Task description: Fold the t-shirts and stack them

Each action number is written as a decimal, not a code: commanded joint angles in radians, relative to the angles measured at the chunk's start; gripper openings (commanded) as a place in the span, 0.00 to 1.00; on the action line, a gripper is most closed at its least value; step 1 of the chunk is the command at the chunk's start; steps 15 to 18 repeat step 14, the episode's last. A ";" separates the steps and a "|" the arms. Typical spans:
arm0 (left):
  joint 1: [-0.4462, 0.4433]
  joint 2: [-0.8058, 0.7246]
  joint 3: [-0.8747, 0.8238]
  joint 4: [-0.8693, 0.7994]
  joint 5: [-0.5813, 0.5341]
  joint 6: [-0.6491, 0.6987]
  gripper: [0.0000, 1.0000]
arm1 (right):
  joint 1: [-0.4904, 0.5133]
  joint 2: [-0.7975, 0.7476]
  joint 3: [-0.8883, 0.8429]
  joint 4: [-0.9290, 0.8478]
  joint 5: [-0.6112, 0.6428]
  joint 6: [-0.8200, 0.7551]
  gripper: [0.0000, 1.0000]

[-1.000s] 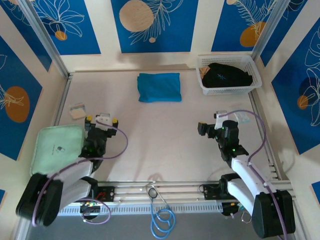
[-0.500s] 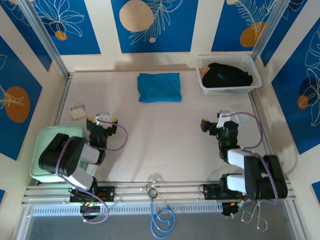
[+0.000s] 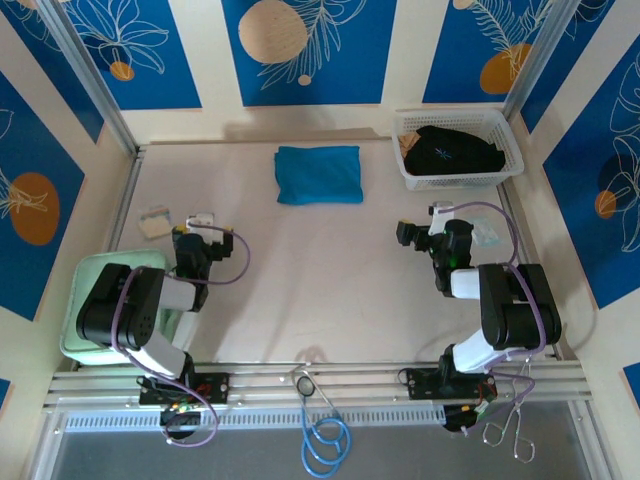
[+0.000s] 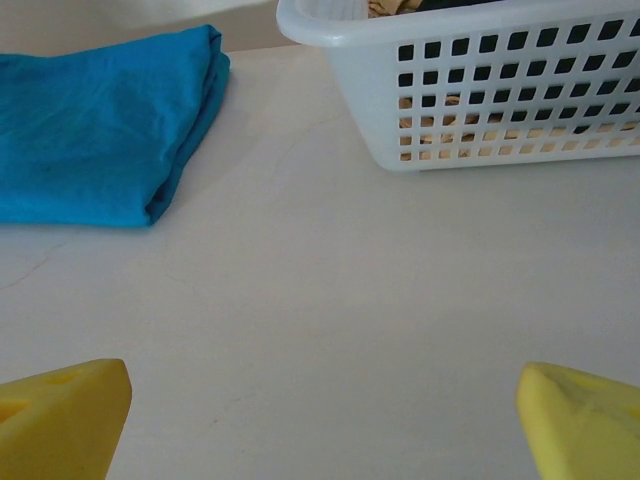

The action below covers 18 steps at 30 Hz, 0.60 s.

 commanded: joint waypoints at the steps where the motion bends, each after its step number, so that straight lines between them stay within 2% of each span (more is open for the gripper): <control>1: 0.008 -0.014 0.007 -0.006 0.020 -0.024 1.00 | 0.001 -0.006 0.009 -0.003 -0.019 -0.017 0.99; 18: 0.023 -0.017 0.014 -0.024 0.051 -0.030 1.00 | 0.001 -0.007 0.007 -0.004 -0.017 -0.019 0.99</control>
